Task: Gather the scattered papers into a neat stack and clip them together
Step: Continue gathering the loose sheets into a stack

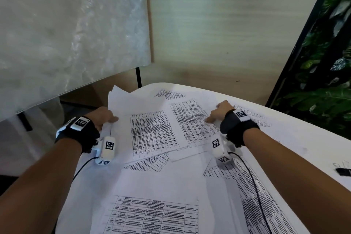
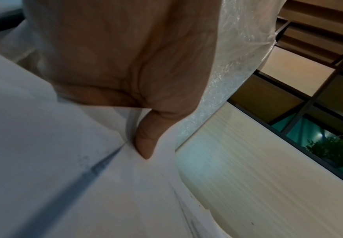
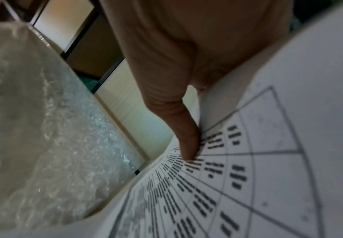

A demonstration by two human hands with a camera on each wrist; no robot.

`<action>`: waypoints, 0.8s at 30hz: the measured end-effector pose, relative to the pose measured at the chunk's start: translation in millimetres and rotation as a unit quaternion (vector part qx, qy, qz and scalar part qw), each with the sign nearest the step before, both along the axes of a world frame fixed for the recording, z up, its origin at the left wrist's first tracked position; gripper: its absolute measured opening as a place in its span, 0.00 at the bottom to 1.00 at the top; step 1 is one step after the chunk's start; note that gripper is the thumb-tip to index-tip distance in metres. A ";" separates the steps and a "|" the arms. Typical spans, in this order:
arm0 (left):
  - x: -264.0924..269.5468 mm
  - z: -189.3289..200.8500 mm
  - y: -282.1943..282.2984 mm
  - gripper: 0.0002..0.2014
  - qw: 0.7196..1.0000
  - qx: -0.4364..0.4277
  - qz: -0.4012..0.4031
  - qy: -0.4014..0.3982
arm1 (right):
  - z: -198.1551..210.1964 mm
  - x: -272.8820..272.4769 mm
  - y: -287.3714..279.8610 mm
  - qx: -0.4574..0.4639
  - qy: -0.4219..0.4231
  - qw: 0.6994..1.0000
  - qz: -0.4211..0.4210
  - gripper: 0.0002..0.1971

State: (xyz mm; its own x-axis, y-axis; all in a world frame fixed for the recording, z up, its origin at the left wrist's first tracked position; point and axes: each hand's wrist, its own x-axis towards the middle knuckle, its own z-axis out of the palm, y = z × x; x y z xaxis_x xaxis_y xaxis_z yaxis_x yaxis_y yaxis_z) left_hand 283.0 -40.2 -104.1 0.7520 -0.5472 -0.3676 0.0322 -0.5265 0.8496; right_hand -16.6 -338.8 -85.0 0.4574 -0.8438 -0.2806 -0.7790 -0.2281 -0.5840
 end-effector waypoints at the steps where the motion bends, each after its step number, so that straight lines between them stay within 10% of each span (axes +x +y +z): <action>1: -6.4 2.1 0.5 0.18 1.000 -0.008 -0.003 0.004 | 5.6 -7.5 -0.2 0.011 -0.041 0.999 -0.001 0.46; 8: -21.0 17.1 -2.4 0.15 0.999 -0.015 0.005 -0.031 | 72.3 -67.1 -17.0 0.010 -0.309 0.951 -0.011 0.07; 18: -63.3 63.7 -12.5 0.10 0.984 -0.145 -0.019 -0.104 | 161.3 -141.5 -15.6 -0.074 -0.512 0.855 0.020 0.16; 24: -104.5 77.7 -42.6 0.08 0.970 -0.236 -0.034 -0.039 | 91.5 -93.0 -3.0 0.016 -0.429 0.903 0.022 0.24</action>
State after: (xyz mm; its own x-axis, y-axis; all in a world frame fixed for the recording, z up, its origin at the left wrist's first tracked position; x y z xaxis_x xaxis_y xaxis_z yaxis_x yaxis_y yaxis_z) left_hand 178.5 -82.8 -26.5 0.7242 -0.6895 -0.0075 -0.0638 -0.0777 0.9949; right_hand -109.7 -341.9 6.5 0.5500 -0.8179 0.1692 -0.0268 -0.2197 -0.9752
